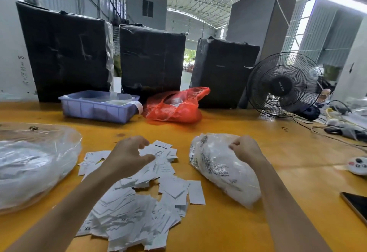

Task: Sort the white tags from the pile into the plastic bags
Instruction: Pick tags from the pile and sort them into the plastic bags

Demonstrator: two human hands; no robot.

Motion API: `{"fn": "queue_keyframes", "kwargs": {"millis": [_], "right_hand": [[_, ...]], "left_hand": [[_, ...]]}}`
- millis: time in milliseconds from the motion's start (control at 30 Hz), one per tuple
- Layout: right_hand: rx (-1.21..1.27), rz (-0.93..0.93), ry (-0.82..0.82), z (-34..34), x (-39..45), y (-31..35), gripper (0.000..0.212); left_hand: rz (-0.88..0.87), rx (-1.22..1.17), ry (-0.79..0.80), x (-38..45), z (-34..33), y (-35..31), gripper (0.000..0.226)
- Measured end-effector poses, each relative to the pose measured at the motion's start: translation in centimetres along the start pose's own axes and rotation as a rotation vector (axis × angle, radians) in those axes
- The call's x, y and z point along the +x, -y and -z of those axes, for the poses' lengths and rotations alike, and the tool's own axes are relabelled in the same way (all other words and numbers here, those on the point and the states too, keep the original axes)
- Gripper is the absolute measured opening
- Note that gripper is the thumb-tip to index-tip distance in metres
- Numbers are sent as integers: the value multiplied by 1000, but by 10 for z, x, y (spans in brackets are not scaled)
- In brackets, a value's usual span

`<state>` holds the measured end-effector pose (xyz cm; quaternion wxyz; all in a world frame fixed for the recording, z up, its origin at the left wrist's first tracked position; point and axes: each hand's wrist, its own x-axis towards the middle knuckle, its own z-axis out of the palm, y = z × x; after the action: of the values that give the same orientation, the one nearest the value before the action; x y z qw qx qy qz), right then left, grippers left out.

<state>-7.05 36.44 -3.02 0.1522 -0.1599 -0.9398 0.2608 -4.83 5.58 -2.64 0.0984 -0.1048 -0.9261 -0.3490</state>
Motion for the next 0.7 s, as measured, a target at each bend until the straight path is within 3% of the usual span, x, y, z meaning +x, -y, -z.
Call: {"fn": "queue_keyframes", "kwargs": {"millis": [133,200,333,433,533,600,700], "right_hand": [[132,125,-157,15,-2,13,14],[311,154,-143,19,-8,23,10],[856,129,227,25,-32,56,13],[849,191,448,12,-50,85,23],[774,272,521,-6,-65,103,19],[763,303,543,-15,-70,108,17],[771,279,566,-24,-72,108,15]], "left_hand": [[8,-30,11,1,-2,-1,40],[8,-68,12,1,-3,0,37],[17,-282,61,2,-5,-5,36],[153,-744,235,0,-2,-17,67],[240,-957,356,-2,4,-22,78],[223,-938,362,-3,7,-20,68],[220,-823,268,-5,6,-14,33]]}}
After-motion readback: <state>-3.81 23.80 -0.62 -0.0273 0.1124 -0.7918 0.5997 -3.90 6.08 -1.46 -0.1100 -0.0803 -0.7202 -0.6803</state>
